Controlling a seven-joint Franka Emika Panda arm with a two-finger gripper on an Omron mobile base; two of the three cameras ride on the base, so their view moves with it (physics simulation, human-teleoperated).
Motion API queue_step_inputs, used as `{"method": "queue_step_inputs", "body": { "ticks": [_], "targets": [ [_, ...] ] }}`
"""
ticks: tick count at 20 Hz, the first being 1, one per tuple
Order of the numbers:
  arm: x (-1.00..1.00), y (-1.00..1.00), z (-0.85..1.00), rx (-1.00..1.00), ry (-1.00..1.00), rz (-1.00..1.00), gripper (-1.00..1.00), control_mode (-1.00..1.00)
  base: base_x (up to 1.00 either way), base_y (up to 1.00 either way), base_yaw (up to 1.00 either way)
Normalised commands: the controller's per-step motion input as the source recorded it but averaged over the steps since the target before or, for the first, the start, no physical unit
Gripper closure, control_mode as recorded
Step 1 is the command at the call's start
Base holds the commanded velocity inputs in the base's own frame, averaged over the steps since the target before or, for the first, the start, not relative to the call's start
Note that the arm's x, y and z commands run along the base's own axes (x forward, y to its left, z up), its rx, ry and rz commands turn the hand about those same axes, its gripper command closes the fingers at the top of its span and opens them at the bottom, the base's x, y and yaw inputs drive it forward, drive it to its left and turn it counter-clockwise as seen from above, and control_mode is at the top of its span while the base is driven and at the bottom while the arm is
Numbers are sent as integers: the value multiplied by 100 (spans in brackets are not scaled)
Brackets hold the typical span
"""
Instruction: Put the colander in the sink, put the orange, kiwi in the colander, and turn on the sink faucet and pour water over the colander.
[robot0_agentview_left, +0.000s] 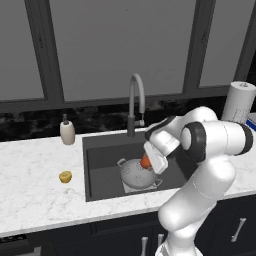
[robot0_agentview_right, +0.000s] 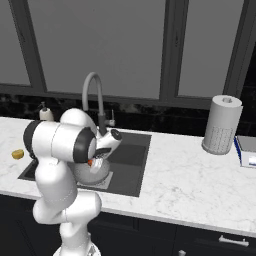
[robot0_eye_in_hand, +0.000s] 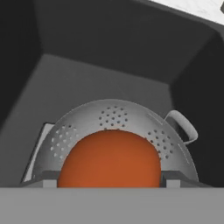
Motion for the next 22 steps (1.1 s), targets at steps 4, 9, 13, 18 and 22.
{"method": "queue_step_inputs", "body": {
  "ticks": [4, 9, 13, 18, 22],
  "targets": [
    [30, 0, -47, 0, 0, 0, 100, -100, 0, 0, 0],
    [34, 0, -39, 0, 0, 0, 100, -100, 0, 0, 0],
    [28, 0, -32, 0, 0, 0, 100, -100, 0, 0, 0],
    [27, 0, -28, 0, 0, 0, 100, -100, 0, 0, 0],
    [26, 2, -21, 0, 0, 0, 100, -100, 0, 0, 0]
  ]
}}
